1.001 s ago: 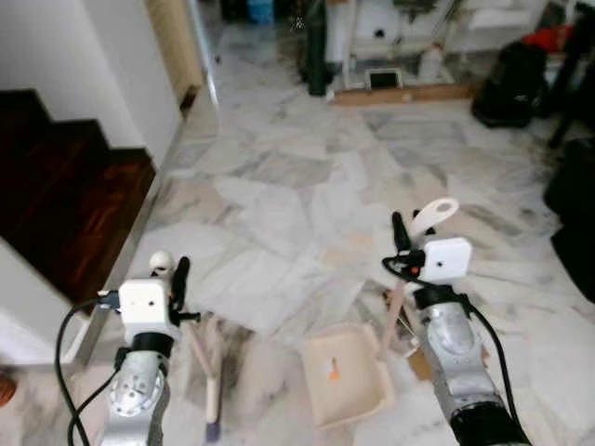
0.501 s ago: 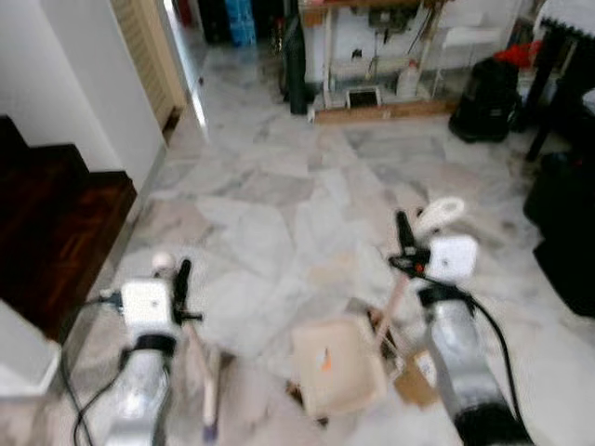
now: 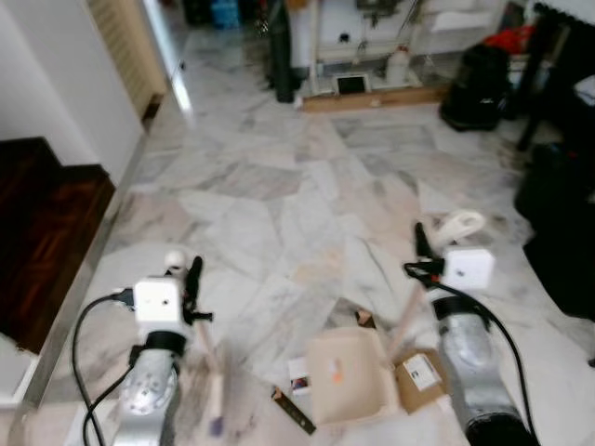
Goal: Sweep floor
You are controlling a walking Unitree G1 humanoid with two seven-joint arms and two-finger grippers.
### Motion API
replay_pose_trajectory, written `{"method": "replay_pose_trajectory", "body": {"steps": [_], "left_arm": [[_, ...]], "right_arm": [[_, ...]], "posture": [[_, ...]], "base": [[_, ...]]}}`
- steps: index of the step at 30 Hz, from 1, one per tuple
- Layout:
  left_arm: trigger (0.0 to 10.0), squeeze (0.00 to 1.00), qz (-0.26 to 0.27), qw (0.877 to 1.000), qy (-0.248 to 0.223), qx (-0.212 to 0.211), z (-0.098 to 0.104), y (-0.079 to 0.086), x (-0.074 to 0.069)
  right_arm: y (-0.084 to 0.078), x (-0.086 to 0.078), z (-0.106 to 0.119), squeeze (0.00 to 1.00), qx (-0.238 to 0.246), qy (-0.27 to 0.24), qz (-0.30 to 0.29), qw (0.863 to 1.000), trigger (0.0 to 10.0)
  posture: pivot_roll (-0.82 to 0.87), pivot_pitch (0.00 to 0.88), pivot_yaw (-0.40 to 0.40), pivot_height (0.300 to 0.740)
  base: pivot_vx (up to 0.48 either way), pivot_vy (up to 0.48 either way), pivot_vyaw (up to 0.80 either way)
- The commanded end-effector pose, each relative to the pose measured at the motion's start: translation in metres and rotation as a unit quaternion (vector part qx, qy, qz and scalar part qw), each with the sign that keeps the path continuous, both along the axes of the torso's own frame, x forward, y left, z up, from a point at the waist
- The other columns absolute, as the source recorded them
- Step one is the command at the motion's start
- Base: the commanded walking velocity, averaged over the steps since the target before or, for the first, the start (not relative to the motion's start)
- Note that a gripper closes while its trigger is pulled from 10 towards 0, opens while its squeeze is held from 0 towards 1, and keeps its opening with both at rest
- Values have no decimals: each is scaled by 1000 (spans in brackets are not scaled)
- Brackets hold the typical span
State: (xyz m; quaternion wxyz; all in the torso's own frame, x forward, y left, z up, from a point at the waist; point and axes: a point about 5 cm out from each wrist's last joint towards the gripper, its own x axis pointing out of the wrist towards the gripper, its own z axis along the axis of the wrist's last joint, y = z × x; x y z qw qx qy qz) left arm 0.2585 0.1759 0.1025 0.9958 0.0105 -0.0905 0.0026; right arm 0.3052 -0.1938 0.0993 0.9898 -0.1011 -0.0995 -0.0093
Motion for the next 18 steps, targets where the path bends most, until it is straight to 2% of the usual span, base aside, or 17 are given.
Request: {"method": "replay_pose_trajectory", "body": {"steps": [1,8,12,18], "left_arm": [[10000,0,4,1000,-14,7,8,7,3],[10000,0,-17,1000,-13,-17,15,7,11],[10000,0,-35,999,-2,-6,14,8,11],[10000,0,-48,999,5,11,18,19,11]], "right_arm": [[4,0,2,0,8,-11,3,1000,10000],[-4,-2,-7,0,9,4,-15,1000,10000],[-6,-2,-9,0,5,7,-19,1000,10000],[-9,-6,-14,0,2,14,-26,1000,10000]], "posture": [[82,70,48,740],[63,124,67,740],[64,147,79,740],[92,192,97,740]], "base": [[0,0,0],[0,0,0],[0,0,0],[0,0,0]]}}
